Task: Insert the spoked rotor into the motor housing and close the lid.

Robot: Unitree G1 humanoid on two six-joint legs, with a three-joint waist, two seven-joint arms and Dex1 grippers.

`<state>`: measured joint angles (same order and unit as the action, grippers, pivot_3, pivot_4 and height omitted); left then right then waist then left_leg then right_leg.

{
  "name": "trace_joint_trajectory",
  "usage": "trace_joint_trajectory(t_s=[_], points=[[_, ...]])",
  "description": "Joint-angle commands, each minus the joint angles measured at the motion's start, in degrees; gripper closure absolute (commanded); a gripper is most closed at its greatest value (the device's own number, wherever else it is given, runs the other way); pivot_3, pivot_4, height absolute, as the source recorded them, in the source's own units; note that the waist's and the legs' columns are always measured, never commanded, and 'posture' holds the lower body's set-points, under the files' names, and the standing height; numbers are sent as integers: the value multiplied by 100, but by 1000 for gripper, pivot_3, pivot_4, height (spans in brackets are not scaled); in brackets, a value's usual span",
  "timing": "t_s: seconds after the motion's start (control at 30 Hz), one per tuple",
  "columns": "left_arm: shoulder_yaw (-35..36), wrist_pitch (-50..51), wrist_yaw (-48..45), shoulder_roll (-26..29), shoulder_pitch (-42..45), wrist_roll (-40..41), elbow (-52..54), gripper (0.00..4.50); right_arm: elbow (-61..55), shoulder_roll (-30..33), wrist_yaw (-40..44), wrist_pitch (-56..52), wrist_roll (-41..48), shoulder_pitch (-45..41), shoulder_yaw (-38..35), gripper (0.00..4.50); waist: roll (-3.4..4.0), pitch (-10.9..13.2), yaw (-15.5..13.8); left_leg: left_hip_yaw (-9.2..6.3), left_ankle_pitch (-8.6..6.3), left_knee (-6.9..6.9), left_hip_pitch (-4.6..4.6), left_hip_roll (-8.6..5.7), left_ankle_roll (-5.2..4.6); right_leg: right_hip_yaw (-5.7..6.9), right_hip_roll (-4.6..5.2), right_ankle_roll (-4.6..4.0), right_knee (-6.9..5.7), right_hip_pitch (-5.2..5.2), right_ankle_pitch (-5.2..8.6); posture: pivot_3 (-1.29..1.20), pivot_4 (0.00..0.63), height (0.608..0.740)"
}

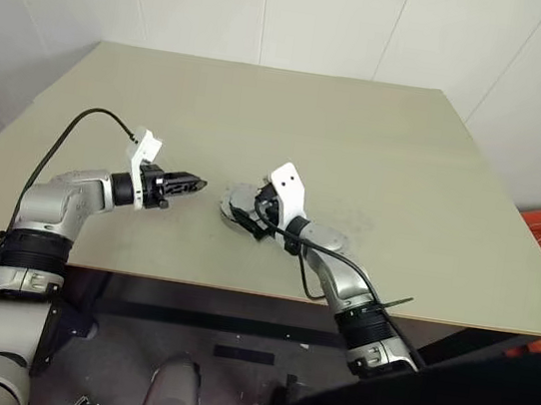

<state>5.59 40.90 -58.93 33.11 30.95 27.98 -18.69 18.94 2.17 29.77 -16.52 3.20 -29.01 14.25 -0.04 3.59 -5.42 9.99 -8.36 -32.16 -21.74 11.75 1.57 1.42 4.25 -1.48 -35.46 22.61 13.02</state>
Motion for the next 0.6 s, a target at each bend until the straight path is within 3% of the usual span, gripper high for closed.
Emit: trace_joint_trajectory(t_s=[0.03, 0.33, 0.47, 0.6], points=[[34, 36, -70, 93, 49, 70, 230, 3038, 155, -116, -89, 232, -47, -127, -17, 352, 0, 0, 1, 0, 0, 0, 0, 0, 0, 0, 0, 0, 0, 0, 0, 0, 0, 740], [30, 47, -31, 75, 61, 41, 270, 3038, 229, -114, -185, 351, -123, -97, -26, 352, 0, 0, 3, 0, 0, -1, 9, 0, 0, 0, 0, 0, -1, -7, 0, 0, 0, 740], [33, 24, 3, 50, 80, 26, 273, 3038, 162, -63, -209, 350, -162, -53, -38, 1217, 0, 0, 1, 0, 0, -1, 9, 0, 0, 0, 0, 0, -1, -8, 0, 0, 0, 740], [29, -12, 23, 28, 97, 12, 254, 3038, 86, 1, -178, 375, -169, -1, -31, 1317, 0, 0, -3, 0, 0, -1, 9, 0, 0, 0, 0, 0, -1, -9, 0, 0, 0, 740]])
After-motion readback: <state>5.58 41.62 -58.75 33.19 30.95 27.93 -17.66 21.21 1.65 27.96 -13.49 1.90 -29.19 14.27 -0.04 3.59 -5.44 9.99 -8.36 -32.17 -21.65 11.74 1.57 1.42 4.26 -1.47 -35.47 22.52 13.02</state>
